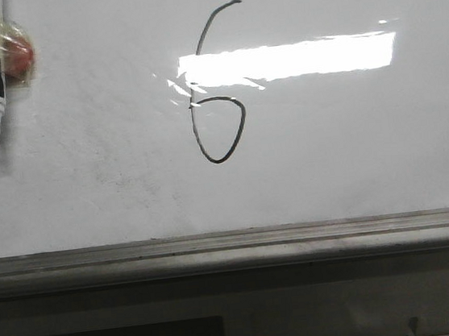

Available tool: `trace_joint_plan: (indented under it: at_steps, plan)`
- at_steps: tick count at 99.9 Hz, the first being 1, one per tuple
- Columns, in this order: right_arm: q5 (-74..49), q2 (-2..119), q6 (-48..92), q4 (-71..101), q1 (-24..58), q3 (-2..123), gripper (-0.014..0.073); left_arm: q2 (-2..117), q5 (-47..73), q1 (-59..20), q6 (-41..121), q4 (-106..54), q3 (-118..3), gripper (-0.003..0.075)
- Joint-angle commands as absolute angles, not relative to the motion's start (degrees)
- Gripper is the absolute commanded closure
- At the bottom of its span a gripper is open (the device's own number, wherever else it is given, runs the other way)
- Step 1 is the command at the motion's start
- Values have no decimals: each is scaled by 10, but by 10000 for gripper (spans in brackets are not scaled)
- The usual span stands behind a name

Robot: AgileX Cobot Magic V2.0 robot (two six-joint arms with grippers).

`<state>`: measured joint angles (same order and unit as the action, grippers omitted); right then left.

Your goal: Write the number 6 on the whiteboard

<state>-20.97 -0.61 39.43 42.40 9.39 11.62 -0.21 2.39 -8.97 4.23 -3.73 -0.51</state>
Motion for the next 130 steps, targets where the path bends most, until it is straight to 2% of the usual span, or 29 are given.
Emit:
trace_joint_plan:
  at_steps: [1,23,35,52,62,84,88,130]
  plan:
    - [-170,-5,400,435,92,130,659,-20,-14,-96,37,-42,23,740]
    - [-162,-5,400,435,92,130,659,-20,-14,-96,37,-42,23,740]
    - [-147,-5,392,343,92,126,659,-20,-14,-96,37,-42,23,740]
    - [-71,-5,184,98,68,82,659,-20,-14,-96,37,-42,23,740]
    - [-49,-5,146,29,51,48,659,-20,-14,-96,37,-42,23,740]
    - [32,-6,146,0,42,-20,659,-20,-14,-96,37,-42,23,740]
    - [0,-13,146,0,42,-19,659,-20,-14,-96,37,-42,23,740]
    - [3,-17,146,-11,41,-18,659,-20,-14,-96,37,-42,23,740]
